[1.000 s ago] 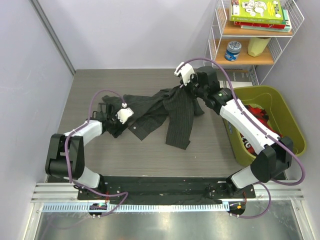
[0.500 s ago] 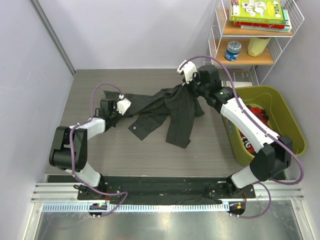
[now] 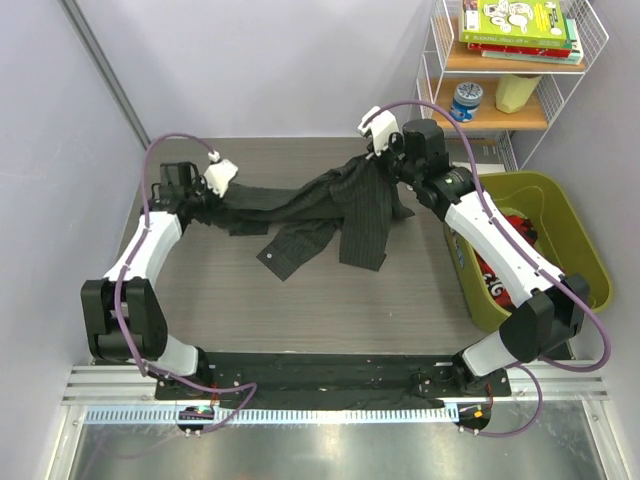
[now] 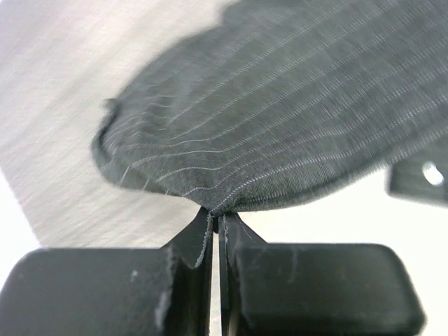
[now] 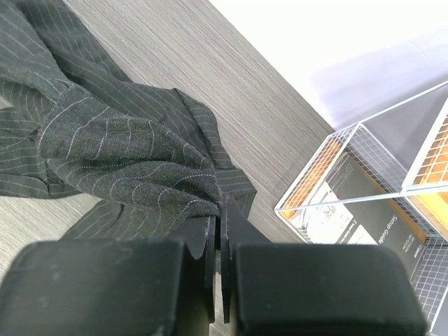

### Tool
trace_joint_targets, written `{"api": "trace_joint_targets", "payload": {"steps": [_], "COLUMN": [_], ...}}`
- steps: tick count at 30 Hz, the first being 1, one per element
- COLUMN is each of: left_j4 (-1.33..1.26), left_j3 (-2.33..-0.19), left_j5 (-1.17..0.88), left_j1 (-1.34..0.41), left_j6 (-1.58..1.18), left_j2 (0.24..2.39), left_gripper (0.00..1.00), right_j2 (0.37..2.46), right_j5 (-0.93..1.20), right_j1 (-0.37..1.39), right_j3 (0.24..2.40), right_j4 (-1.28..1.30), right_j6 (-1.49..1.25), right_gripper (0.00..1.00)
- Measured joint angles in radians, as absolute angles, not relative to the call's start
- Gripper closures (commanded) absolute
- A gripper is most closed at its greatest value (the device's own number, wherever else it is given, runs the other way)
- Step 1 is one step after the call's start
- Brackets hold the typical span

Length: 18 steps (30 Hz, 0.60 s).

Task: Fold and stack the long sleeve shirts
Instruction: Flatten the shirt out

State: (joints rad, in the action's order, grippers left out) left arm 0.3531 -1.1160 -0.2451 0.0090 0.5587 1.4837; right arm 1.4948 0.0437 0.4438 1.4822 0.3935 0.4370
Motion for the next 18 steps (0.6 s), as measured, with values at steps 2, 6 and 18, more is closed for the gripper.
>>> {"api": "trace_joint_targets", "payload": {"steps": [2,6,18], "left_j4": [0.470,0.635,0.731], "left_j3": [-1.131,-1.164,-1.435], "left_j5": [-0.311,-0.376,-0.451], "left_j1": [0.018,0.042,0.189], "left_j6": [0.631,0.737,0.555], "left_j2": [1.491,1.523,1.483], "left_gripper": [1.00,1.00,1.00], "right_j2": [1.495,1.494,1.486], "right_j5": [0.044,0.045,0.045], "right_j1": [0.444,0.444,0.444], "right_j3": [1.483,1.483,1.575], "right_j4": [0.393,0.393,0.429], "right_j6": [0.437,0.439,0.441], "right_gripper": [0.99,0.99,0.99]}}
